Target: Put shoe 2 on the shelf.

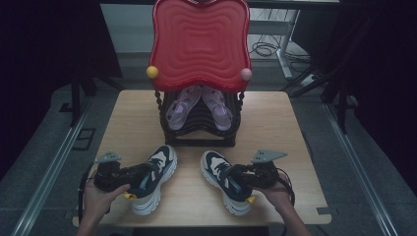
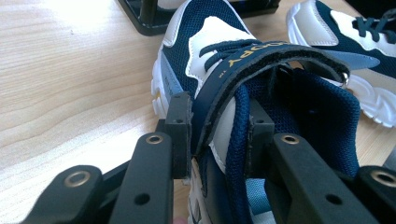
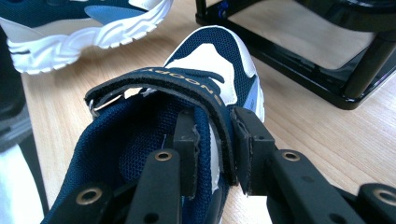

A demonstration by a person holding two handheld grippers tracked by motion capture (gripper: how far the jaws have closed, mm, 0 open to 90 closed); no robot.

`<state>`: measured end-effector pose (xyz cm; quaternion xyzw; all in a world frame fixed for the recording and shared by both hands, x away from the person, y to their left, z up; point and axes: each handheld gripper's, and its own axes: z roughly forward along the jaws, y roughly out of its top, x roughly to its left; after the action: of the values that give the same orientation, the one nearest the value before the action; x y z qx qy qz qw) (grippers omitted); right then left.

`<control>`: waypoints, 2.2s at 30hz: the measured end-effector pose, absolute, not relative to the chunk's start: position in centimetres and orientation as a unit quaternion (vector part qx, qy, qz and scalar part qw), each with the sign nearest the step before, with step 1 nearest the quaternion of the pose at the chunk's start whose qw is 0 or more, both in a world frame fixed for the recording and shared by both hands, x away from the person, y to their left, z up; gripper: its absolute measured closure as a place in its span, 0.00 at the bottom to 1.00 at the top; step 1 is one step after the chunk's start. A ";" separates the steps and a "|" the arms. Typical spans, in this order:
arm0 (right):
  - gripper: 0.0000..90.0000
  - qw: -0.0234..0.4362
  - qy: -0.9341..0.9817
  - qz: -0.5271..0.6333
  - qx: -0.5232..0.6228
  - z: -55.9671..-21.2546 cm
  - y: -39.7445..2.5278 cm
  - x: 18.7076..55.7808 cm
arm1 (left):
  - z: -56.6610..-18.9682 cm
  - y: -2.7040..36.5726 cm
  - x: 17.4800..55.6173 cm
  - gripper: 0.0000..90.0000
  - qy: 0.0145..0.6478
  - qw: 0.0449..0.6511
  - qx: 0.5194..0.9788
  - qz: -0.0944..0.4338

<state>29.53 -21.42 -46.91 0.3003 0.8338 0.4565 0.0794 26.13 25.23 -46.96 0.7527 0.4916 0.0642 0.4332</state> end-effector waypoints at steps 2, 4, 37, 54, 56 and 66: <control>0.81 0.078 0.827 0.466 0.304 -47.0 -21.9 29.4 | -47.0 25.4 26.1 0.77 0.494 0.439 0.748 0.063; 0.81 0.077 0.821 0.474 0.310 -47.0 -22.4 29.2 | -47.0 25.7 26.0 0.77 0.495 0.447 0.743 0.060; 0.81 0.086 0.690 0.588 0.413 -47.1 -29.8 28.3 | -45.4 29.6 25.6 0.77 0.524 0.521 0.670 0.077; 0.81 0.093 0.648 0.615 0.440 -46.4 -31.8 29.0 | -44.2 30.5 26.3 0.78 0.527 0.539 0.651 0.090; 0.81 0.095 0.645 0.617 0.441 -46.3 -31.9 29.1 | -44.2 30.7 26.4 0.78 0.528 0.538 0.650 0.093; 0.81 0.114 0.625 0.627 0.450 -45.6 -32.5 30.3 | -43.8 30.9 27.5 0.78 0.529 0.551 0.637 0.104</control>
<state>30.25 -32.52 -45.60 0.4499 0.6255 0.6271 0.1143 27.55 30.91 -43.79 0.6367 0.5295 0.1036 0.5509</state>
